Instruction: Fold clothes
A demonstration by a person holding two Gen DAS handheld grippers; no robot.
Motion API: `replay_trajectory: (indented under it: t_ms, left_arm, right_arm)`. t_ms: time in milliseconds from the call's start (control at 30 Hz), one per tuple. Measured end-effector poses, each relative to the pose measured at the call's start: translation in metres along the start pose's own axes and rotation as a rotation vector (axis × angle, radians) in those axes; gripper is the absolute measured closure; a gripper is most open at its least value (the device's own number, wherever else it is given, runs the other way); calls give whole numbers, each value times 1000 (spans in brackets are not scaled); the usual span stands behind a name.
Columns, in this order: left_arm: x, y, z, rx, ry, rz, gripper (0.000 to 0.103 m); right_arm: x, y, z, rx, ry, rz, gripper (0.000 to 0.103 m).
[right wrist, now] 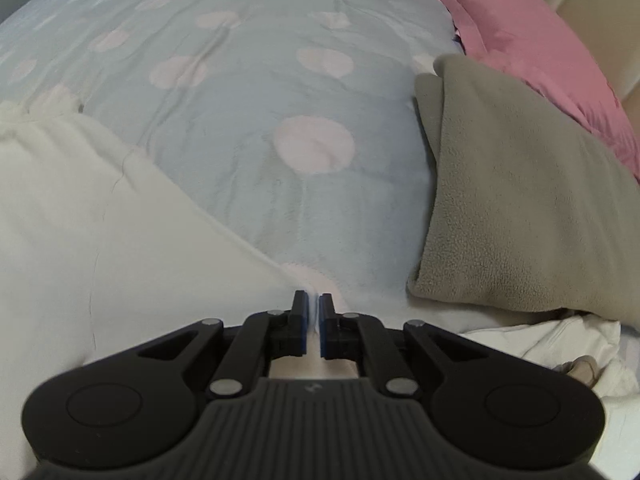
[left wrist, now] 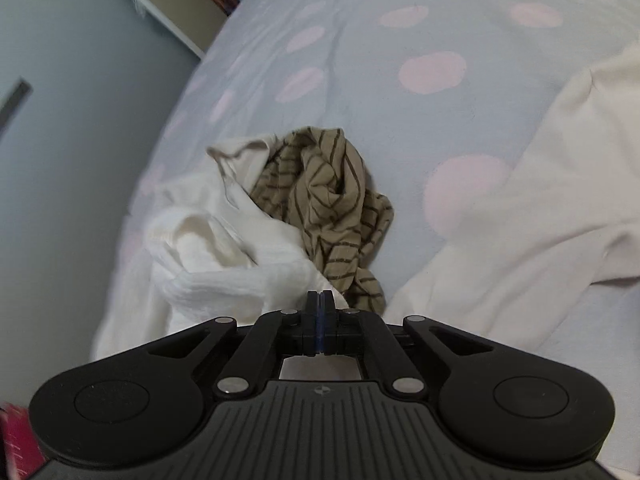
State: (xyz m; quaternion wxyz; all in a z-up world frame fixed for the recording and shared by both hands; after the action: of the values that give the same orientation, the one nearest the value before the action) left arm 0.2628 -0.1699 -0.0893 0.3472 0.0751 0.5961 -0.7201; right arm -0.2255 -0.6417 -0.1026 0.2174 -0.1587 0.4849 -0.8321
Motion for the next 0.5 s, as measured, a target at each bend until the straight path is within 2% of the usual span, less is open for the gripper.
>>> replay_trajectory:
  t_ms: [67, 100, 133, 167, 233, 300, 400, 500]
  left_arm:
    - [0, -3, 1, 18, 1, -16, 103]
    - [1, -5, 1, 27, 1, -35, 103]
    - [2, -6, 1, 29, -7, -69, 99]
    - [3, -8, 0, 24, -21, -105, 95]
    - [4, -12, -2, 23, -44, -165, 71]
    - [7, -23, -6, 50, -45, -191, 64]
    - [17, -47, -12, 82, 14, -228, 64]
    - [32, -73, -21, 96, 77, -287, 65]
  right_arm:
    - [-3, 3, 1, -14, 5, 16, 91]
    - [-5, 4, 1, -18, 5, -4, 86]
    - [-8, 4, 3, -14, 3, -28, 78]
    - [-8, 3, 4, -5, 8, -36, 74]
    - [-5, -3, 6, 5, 37, -26, 72]
    - [-5, -10, 7, 10, 66, -20, 69]
    - [-11, -21, 5, 1, 78, -14, 63]
    - [-24, -34, 0, -13, 72, 14, 62]
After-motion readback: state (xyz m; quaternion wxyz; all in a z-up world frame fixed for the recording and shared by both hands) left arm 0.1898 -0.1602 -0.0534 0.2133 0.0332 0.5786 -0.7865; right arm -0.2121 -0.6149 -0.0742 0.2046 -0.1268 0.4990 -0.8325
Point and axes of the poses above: each gripper's, at about its wrist camera, not at the fingertips, and y roughly the way its jaws point, x to its right, z to its top, the point moved 2 cm from there along y, roughly the way its jaws point, and after that the axes turned 12 degrees about y, right-handed, at the moved point
